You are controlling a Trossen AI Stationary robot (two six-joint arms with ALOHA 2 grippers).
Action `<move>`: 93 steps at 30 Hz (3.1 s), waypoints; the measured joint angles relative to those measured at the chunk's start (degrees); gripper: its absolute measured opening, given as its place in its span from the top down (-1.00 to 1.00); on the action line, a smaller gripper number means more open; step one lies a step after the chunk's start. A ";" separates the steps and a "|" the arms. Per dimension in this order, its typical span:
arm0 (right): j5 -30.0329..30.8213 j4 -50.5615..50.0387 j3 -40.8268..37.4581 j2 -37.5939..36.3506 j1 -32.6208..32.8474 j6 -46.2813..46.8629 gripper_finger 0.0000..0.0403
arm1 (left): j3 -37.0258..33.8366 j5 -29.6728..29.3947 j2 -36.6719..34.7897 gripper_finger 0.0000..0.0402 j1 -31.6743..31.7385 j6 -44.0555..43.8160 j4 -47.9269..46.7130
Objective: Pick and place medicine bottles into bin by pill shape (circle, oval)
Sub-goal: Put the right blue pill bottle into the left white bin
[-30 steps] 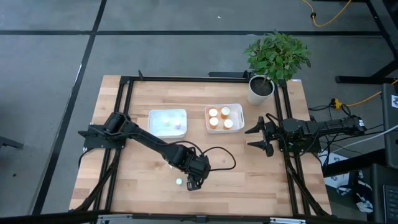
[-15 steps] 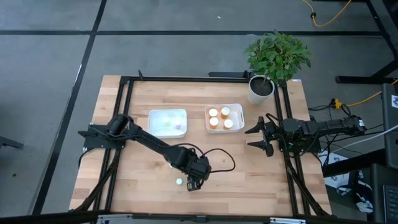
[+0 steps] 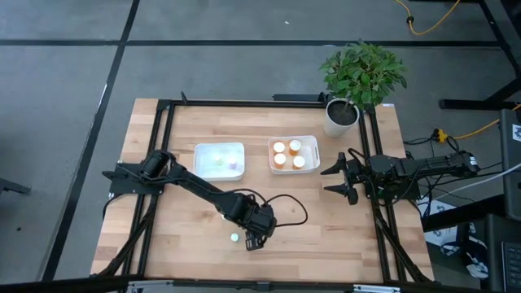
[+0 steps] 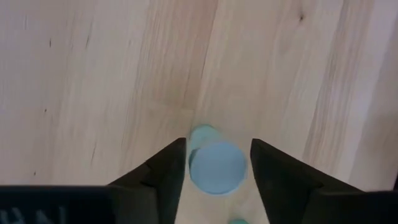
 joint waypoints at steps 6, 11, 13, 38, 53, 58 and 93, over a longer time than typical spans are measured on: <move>0.00 0.00 0.00 0.02 0.02 0.00 -0.39 | 0.00 -0.04 -0.03 0.38 0.05 -1.60 -0.20; -0.02 0.00 0.00 0.01 0.01 -0.01 -0.39 | -0.04 -0.41 -2.34 0.49 0.54 -3.52 -1.33; 0.00 0.00 0.02 0.00 0.00 0.00 -0.39 | -0.04 -1.62 -4.44 0.50 1.18 -4.49 -3.10; -0.02 0.00 0.00 0.00 0.01 -0.01 -0.39 | -2.85 -4.37 -24.32 0.50 28.94 9.02 -32.61; -0.01 0.00 0.00 0.00 0.00 0.00 -0.39 | -13.87 -0.72 -24.24 0.50 38.13 22.96 -18.19; -0.01 0.00 0.00 0.00 0.01 0.00 -0.39 | -17.13 -0.03 -24.76 0.50 39.19 23.45 -16.17; -0.01 0.00 0.00 0.00 0.01 0.00 -0.39 | -34.40 2.66 -30.88 0.49 40.68 25.38 1.16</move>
